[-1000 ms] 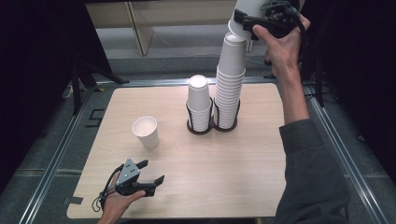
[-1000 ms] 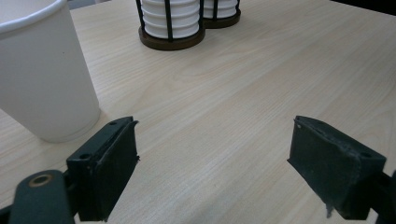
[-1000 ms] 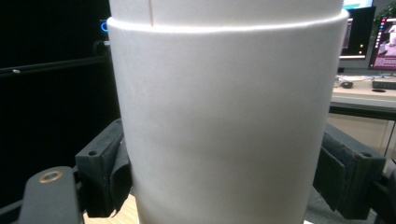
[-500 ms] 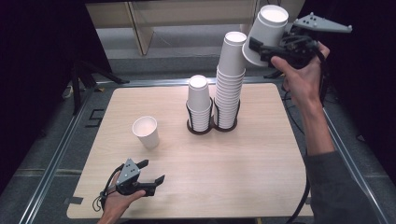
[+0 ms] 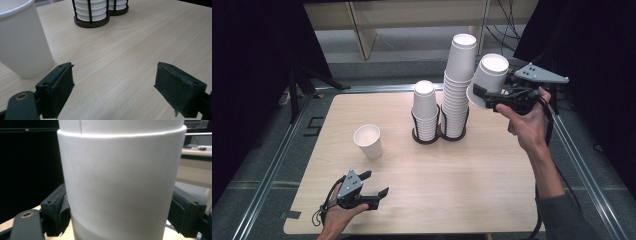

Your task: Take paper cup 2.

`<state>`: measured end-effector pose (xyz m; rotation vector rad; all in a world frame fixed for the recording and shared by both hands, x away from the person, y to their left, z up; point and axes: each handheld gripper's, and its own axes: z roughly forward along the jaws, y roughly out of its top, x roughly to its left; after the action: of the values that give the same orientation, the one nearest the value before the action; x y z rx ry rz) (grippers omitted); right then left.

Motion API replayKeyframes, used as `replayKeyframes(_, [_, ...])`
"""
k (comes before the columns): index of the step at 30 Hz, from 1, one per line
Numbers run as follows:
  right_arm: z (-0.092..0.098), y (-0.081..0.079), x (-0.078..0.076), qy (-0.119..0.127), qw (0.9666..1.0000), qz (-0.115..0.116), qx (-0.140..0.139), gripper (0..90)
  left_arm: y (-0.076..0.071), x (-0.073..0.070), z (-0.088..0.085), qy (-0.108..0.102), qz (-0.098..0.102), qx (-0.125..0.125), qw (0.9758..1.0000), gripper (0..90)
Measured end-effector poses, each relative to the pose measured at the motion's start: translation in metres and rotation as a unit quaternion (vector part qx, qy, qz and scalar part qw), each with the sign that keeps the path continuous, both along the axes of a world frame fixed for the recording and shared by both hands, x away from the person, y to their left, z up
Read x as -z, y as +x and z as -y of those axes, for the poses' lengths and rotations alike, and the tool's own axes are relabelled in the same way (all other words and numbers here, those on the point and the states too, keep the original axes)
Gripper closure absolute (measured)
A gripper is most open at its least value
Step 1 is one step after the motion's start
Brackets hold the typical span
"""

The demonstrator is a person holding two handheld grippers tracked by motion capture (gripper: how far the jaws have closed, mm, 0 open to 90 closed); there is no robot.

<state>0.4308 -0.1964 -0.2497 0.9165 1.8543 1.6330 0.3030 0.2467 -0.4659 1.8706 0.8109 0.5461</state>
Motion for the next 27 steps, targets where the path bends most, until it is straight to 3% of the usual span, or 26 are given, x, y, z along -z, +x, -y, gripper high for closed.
replayKeyframes(10, [-0.026, -0.016, 0.044, 0.01, 0.9989, -0.022, -0.041, 17.5, 0.001, 0.001, 0.0, -0.002, 0.004, 0.004, 1.0, 14.6])
replayKeyframes(11, [-0.03, -0.016, 0.05, 0.008, 0.9986, -0.02, -0.047, 17.5, 0.001, 0.002, 0.002, -0.017, 0.0, 0.001, 0.9998, 14.6])
replayKeyframes(13, [-0.038, -0.018, 0.062, 0.011, 0.9977, -0.037, -0.056, 17.5, 0.001, 0.002, 0.002, -0.021, 0.002, 0.001, 0.9998, 14.6])
replayKeyframes(15, [-0.044, -0.018, 0.072, 0.012, 0.9972, -0.033, -0.066, 17.5, 0.002, 0.003, 0.002, -0.023, 0.008, 0.002, 0.9997, 14.6])
replayKeyframes(16, [-0.048, -0.018, 0.077, 0.011, 0.9966, -0.041, -0.07, 17.5, 0.003, 0.001, 0.001, -0.006, 0.012, 0.003, 0.9999, 14.6])
replayKeyframes(18, [-0.056, -0.019, 0.089, 0.011, 0.9954, -0.052, -0.08, 17.5, 0.005, 0.004, 0.003, -0.025, 0.013, -0.001, 0.9996, 14.6])
replayKeyframes(19, [-0.058, -0.019, 0.092, 0.012, 0.9951, -0.053, -0.083, 17.5, 0.006, 0.003, 0.002, -0.014, 0.017, 0.001, 0.9997, 14.6])
replayKeyframes(21, [-0.064, -0.019, 0.101, 0.003, 0.9945, -0.059, -0.086, 17.5, 0.008, 0.003, 0.004, -0.017, 0.02, 0.003, 0.9997, 14.6])
replayKeyframes(27, [-0.08, -0.019, 0.121, 0.015, 0.9917, -0.069, -0.107, 17.5, 0.012, 0.001, 0.01, -0.022, 0.038, 0.009, 0.999, 14.6])
